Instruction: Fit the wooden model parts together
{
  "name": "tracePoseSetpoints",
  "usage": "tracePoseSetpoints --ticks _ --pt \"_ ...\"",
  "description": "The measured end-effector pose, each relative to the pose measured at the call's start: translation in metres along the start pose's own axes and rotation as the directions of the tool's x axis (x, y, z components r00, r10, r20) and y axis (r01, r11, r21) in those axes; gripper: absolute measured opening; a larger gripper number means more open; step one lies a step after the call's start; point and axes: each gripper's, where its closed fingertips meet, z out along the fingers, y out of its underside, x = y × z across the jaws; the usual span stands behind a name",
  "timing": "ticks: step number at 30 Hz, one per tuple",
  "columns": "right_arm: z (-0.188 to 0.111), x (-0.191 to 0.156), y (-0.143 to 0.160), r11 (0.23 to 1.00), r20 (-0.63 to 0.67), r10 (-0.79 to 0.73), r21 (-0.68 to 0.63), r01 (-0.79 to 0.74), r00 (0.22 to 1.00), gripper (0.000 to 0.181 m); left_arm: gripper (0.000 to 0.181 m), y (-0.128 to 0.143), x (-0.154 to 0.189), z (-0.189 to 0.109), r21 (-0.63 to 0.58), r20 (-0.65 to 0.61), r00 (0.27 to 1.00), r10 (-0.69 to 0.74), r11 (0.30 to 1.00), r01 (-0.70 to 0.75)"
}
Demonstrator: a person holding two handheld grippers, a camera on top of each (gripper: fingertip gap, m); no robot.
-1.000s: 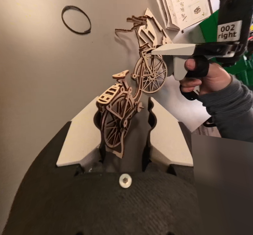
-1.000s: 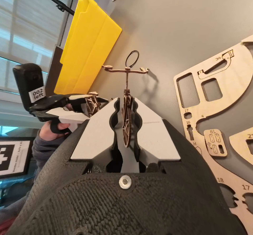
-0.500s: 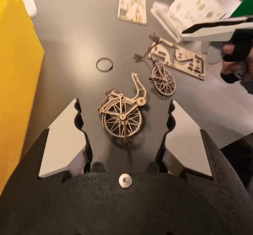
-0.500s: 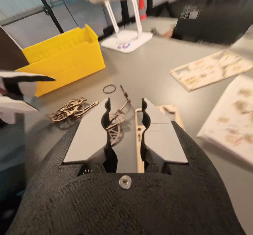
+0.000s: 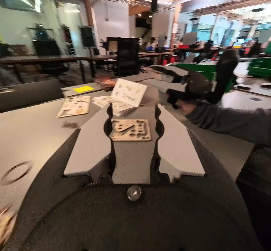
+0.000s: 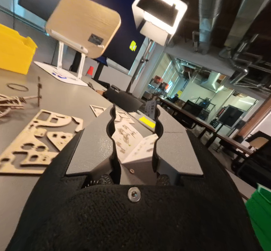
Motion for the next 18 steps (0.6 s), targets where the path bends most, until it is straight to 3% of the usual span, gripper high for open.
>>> tracePoseSetpoints --ticks 3,6,7,10,13,15,16,18 --pt "0.006 0.032 0.03 0.996 -0.033 -0.002 -0.092 -0.001 0.999 0.056 0.06 0.003 0.021 0.056 -0.051 -0.113 0.994 -0.013 0.999 0.007" --pt "0.015 0.059 0.067 0.955 -0.08 0.179 -0.225 -0.192 0.981 0.08 0.068 0.006 0.019 0.112 -0.062 -0.099 0.995 0.01 0.998 -0.016" --pt "0.017 0.059 0.082 0.906 -0.087 0.29 -0.297 -0.303 0.953 0.089 0.071 0.007 0.014 0.128 -0.062 -0.08 0.997 0.015 0.998 -0.02" --pt "0.021 0.046 0.113 0.695 -0.089 0.541 -0.513 -0.504 0.836 0.091 0.076 0.006 0.001 0.156 -0.035 -0.011 1.0 -0.017 0.999 0.016" --pt "0.028 0.035 0.134 0.515 -0.091 0.66 -0.669 -0.537 0.746 0.068 0.077 -0.001 0.0 0.166 -0.005 -0.021 0.998 -0.063 0.998 0.063" --pt "0.037 0.031 0.139 0.437 -0.081 0.736 -0.702 -0.563 0.672 0.011 0.078 -0.003 -0.004 0.171 -0.016 -0.016 0.996 -0.084 0.996 0.084" --pt "0.042 0.028 0.137 0.404 -0.069 0.781 -0.702 -0.586 0.621 0.0 0.078 -0.004 -0.007 0.173 -0.018 -0.01 0.995 -0.096 0.995 0.096" --pt "0.05 0.028 0.129 0.382 -0.046 0.824 -0.691 -0.613 0.565 0.0 0.078 -0.011 -0.019 0.176 -0.013 0.024 0.994 -0.109 0.994 0.109"
